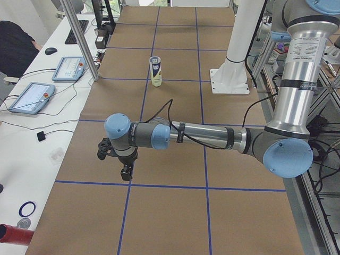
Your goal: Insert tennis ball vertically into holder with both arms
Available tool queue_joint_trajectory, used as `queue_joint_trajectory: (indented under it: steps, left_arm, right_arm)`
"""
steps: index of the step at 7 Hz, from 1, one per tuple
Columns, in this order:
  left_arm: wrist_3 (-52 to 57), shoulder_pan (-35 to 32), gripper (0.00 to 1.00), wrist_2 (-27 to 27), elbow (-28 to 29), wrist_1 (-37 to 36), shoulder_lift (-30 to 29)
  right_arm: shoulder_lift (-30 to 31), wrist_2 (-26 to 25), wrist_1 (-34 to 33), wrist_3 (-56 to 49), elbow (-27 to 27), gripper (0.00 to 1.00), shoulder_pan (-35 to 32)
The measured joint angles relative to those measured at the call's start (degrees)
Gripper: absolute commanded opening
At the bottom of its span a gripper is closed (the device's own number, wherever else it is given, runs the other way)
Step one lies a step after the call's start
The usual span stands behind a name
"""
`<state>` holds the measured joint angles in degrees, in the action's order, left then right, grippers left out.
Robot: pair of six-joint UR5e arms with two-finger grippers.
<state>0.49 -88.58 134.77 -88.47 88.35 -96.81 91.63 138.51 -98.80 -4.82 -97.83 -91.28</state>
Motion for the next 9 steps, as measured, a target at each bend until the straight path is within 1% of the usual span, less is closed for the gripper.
queue_joint_trajectory:
  steps: [3,9]
  left_arm:
    - [0.3,-3.1,1.0,0.4,-1.4,0.2,2.3]
    - [0.4,-3.2,1.0,0.3,-1.6,0.2,2.8]
  right_arm:
    - [0.1,-0.1,0.2,-0.1,0.3,0.99,0.0]
    - [0.9,-0.1,0.4,-0.2,1.0,0.99,0.1]
